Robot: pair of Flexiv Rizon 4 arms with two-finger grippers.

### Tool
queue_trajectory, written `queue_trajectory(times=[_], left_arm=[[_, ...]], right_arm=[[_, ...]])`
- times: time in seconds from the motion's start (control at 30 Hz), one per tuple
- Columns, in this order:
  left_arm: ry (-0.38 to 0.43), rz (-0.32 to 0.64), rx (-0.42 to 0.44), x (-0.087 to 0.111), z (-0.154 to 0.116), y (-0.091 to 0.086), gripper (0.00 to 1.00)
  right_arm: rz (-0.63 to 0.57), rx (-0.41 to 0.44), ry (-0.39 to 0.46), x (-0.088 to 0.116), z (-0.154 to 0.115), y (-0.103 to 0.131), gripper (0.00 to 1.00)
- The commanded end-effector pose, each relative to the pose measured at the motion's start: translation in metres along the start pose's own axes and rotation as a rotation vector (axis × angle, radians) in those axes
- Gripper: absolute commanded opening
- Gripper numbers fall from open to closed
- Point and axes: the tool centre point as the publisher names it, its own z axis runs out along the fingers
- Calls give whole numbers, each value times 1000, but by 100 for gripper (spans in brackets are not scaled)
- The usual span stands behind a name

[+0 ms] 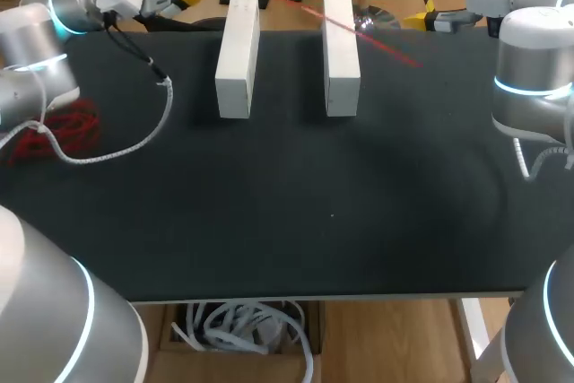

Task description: Grab the tape and strap the tape.

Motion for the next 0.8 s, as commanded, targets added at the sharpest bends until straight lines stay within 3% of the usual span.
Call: queue_trajectory(times=[0.03, 0.5, 0.8], left_arm=[[-99, 0, -41, 12, 13, -8, 0], [-90, -118, 51, 29, 31, -23, 0], [-91, -152, 63, 36, 39, -37, 0]], right_arm=[[0, 2, 1, 0, 0, 0, 100], [0, 2, 1, 0, 0, 0, 100], [0, 2, 1, 0, 0, 0, 100]])
